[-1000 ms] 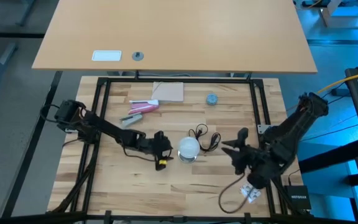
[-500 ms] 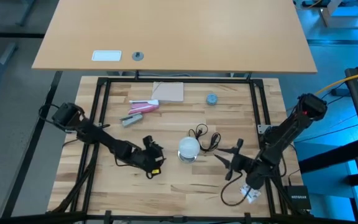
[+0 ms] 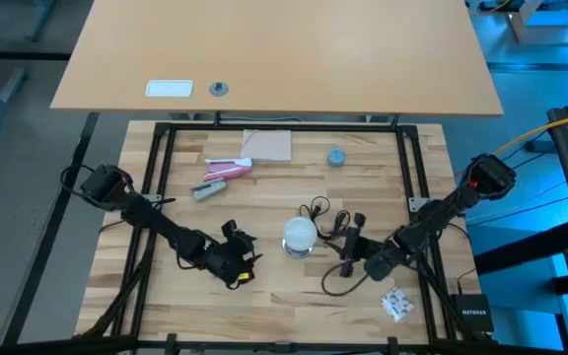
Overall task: Screw lightbulb
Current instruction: Remove the white lightbulb from the desk lamp
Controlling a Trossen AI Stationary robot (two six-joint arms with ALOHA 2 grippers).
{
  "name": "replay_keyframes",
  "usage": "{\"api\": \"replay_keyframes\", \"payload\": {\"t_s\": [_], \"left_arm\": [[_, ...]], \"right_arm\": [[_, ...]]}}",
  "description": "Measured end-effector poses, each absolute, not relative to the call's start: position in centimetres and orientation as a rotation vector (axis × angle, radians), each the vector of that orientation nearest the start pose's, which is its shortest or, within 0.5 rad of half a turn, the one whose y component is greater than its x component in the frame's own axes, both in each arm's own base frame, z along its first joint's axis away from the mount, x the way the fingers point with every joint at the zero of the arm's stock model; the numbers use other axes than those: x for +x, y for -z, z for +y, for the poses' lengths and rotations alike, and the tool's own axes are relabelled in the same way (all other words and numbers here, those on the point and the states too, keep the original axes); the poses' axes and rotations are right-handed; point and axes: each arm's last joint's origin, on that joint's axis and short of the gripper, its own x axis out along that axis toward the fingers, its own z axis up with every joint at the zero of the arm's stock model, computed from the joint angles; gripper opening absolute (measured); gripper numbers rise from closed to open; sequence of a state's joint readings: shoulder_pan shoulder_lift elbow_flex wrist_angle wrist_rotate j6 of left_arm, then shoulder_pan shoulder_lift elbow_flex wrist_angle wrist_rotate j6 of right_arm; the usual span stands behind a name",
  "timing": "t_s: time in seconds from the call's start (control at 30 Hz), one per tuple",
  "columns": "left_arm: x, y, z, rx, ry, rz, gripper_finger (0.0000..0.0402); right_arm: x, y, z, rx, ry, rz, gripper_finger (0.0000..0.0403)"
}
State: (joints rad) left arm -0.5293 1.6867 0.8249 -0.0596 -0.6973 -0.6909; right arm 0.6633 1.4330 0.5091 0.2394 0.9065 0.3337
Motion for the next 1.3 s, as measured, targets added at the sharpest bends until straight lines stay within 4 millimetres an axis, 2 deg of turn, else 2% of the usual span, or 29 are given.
{"api": "replay_keyframes", "payload": {"t_s": [0.17, 0.3, 0.47, 1.3], "left_arm": [[27.8, -14.7, -13.8, -0.133, -0.406, 0.650, 0.0237], [28.1, -14.7, -13.3, -0.182, -0.442, 0.639, 0.0237], [28.3, -14.7, -12.7, -0.207, -0.458, 0.640, 0.0237], [28.2, -14.6, -12.9, -0.119, -0.422, 0.668, 0.0237]], "right_arm": [[21.7, -15.0, 12.1, -0.013, 0.304, 0.468, 0.0128], [22.3, -14.9, 11.3, 0.027, 0.269, 0.507, 0.0128], [22.4, -14.9, 11.0, 0.023, 0.291, 0.503, 0.0128], [22.4, -14.9, 11.1, 0.028, 0.286, 0.503, 0.0128]]}}
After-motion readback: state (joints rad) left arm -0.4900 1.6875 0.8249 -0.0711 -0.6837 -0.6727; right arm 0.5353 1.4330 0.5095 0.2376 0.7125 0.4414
